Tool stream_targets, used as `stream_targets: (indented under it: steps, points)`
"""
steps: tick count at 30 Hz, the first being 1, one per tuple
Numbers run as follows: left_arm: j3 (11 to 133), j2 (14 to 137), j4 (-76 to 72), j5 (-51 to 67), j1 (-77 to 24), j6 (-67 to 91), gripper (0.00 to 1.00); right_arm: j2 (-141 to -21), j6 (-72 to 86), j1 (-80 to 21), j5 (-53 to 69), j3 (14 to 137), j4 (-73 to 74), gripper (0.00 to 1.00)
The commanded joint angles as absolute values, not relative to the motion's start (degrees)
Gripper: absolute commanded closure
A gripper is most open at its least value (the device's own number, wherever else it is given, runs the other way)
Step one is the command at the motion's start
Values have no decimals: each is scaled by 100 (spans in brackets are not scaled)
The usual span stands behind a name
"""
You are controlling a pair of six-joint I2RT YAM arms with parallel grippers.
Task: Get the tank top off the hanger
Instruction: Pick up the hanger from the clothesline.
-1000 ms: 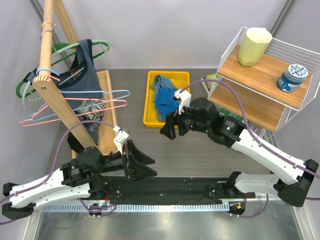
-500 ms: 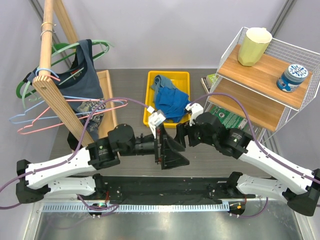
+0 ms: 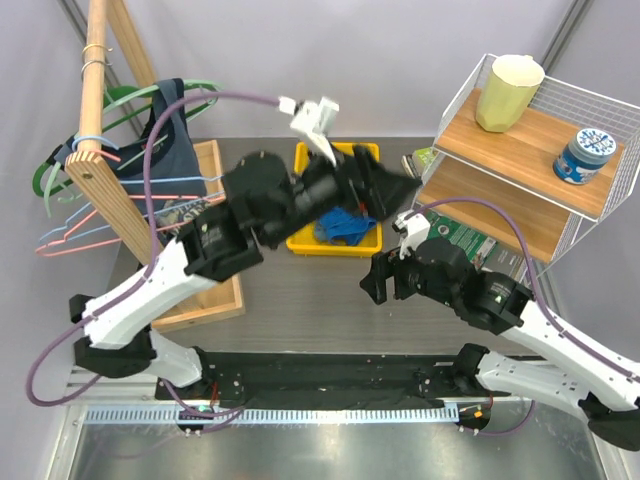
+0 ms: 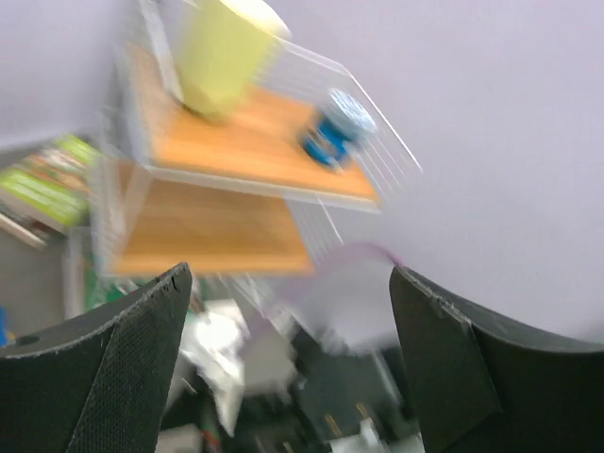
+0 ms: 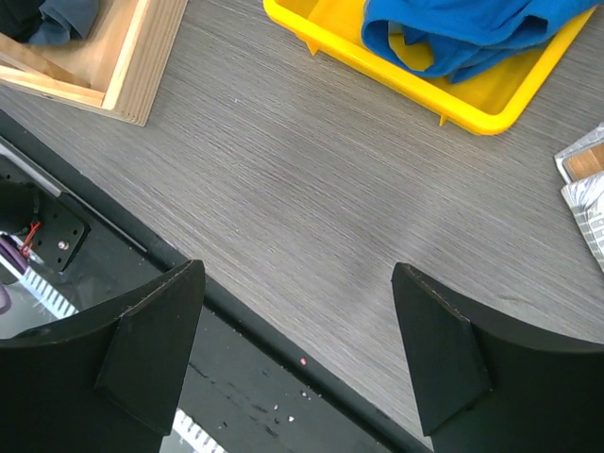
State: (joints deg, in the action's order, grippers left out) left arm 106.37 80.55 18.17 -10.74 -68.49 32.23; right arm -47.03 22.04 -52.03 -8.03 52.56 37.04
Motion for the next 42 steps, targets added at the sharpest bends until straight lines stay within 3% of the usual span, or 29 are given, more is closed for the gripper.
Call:
stream_targets:
  steps: [1, 4, 8, 15, 22, 28, 38, 42]
  points:
    - [12136, 9008, 3023, -1951, -5734, 3663, 15, -4316, 2416, -5229, -923, 5221, 3744, 14]
    - [12427, 9245, 2883, -2388, -5337, 3692, 15, -4061, 2496, -5229, -923, 5168, 3823, 14]
    - [12384, 9264, 2532, -4072, -5036, 3490, 16, -3894, 2636, -5229, -844, 5124, 3876, 14]
    - [12278, 9536, 1108, -6176, -4624, 2049, 20, -3902, 2725, -5238, -695, 5168, 3911, 14]
    - [12402, 9703, 1794, -6617, -4008, 2752, 23, -3990, 2760, -5221, -677, 5195, 3911, 14]
    - [11401, 9703, -717, -7592, -3850, 760, 23, -4209, 2769, -5229, -423, 5203, 3709, 14]
    - [10890, 9993, -2537, -7339, -3419, 457, 28, -4395, 3040, -5229, -299, 5344, 3744, 14]
    - [10890, 10037, -2462, -7339, -3217, 938, 30, -4333, 3295, -5229, -369, 5282, 3700, 14]
